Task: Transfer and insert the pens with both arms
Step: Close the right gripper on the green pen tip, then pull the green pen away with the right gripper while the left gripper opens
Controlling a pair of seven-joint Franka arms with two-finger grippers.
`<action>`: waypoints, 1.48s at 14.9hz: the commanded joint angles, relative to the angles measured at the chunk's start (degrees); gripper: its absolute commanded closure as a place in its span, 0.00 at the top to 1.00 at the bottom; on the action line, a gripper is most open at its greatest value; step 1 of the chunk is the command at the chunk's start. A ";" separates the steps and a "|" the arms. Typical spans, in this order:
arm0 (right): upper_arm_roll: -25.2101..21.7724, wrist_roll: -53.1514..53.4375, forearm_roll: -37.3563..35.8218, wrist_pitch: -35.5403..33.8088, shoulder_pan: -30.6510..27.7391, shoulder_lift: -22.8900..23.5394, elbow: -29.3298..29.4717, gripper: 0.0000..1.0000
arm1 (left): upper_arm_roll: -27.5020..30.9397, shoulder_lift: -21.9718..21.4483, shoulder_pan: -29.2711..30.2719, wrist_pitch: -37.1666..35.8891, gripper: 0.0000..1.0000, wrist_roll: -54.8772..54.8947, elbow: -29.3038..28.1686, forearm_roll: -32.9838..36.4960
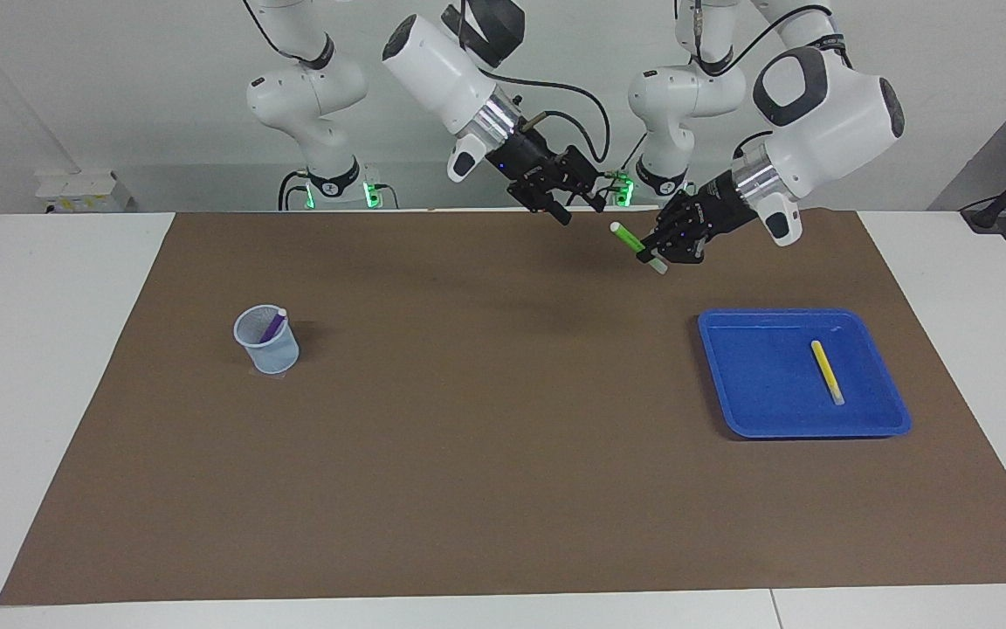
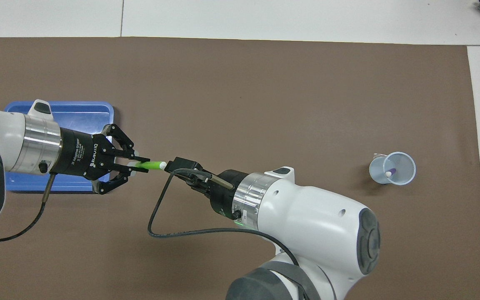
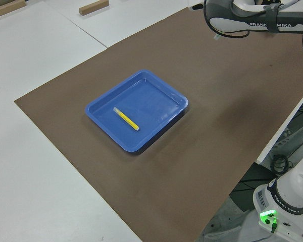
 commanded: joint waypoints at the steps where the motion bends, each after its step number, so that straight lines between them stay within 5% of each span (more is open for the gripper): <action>1: 0.29 -2.20 0.55 4.22 1.89 3.76 2.86 0.74 | 0.68 -3.07 -2.19 0.44 0.00 -2.97 -2.79 -1.06; 9: 0.20 -2.54 0.46 4.49 3.84 5.17 3.83 0.72 | 0.68 -3.60 -3.17 0.70 0.00 -4.91 -2.79 -1.06; 11: 0.20 -2.81 0.46 4.40 3.75 5.26 3.74 0.62 | 0.68 -3.60 -3.16 0.70 0.00 -4.91 -2.79 -1.06; 19: 0.20 -3.95 0.46 4.40 3.13 5.26 3.57 0.46 | 0.68 -4.04 -3.16 0.53 0.00 -5.00 -2.70 -1.06; 22: 0.20 -3.95 0.46 4.40 2.96 5.26 3.57 0.30 | 0.68 -4.04 -3.16 0.35 0.00 -5.00 -2.70 -1.06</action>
